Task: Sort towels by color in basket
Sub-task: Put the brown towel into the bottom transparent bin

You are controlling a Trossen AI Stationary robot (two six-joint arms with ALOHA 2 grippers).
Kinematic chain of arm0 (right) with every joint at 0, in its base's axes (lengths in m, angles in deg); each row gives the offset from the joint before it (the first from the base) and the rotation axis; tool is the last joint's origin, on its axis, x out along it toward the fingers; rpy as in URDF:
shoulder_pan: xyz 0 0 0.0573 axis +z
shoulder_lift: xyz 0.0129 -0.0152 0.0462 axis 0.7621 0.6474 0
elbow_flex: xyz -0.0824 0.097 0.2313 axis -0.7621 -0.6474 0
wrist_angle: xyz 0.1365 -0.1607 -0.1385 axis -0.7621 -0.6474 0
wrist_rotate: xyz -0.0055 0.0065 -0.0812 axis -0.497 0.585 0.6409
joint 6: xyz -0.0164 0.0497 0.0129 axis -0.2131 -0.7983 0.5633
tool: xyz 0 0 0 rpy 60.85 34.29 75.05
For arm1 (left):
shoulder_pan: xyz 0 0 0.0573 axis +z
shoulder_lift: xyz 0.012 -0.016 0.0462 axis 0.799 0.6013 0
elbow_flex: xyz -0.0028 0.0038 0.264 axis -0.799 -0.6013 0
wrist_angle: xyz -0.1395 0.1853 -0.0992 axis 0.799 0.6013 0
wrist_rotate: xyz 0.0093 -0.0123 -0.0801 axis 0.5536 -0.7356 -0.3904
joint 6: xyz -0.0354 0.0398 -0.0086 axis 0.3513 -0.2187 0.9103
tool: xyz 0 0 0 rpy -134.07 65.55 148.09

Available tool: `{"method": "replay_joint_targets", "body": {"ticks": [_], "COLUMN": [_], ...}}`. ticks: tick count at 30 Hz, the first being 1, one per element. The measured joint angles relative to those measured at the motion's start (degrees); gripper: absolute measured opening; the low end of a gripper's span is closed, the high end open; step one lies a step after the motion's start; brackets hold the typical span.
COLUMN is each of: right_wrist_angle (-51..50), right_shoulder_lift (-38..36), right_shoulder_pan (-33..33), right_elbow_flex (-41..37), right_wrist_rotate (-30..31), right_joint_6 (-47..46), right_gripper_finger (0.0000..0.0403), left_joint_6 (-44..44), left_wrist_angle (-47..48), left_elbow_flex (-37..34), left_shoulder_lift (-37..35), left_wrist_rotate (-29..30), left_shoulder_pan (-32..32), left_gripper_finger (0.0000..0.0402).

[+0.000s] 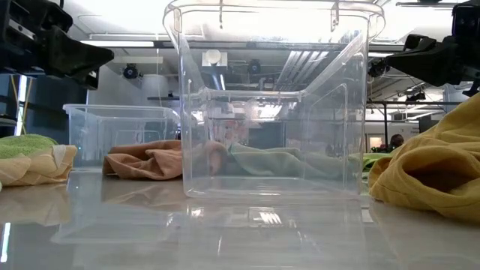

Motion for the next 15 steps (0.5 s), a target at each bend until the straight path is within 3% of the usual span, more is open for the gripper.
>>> {"method": "replay_joint_targets", "body": {"ticks": [6,8,11,15], "right_wrist_angle": [0.96,3.47,11.65,27.72], "right_shoulder_lift": [0.03,-0.03,0.01,0.17], "right_shoulder_pan": [-0.02,0.0,0.0,-0.34], "right_elbow_flex": [0.02,0.02,0.02,0.23], "right_wrist_rotate": [-0.06,-2.16,-5.85,-2.8], "right_joint_6": [0.41,-3.42,-7.71,-7.72], "right_gripper_finger": [0.0002,0.0002,0.0002,0.0002], "left_joint_6": [2.81,4.04,7.35,9.21], "left_wrist_angle": [0.0,0.0,0.01,-0.04], "left_elbow_flex": [0.02,0.0,0.0,0.0], "left_shoulder_lift": [-0.01,0.01,-0.01,-0.01], "left_wrist_rotate": [0.02,0.06,1.51,3.11], "left_shoulder_pan": [0.02,0.0,0.01,0.02], "left_gripper_finger": [0.0001,0.0001,0.0001,0.0001]}}
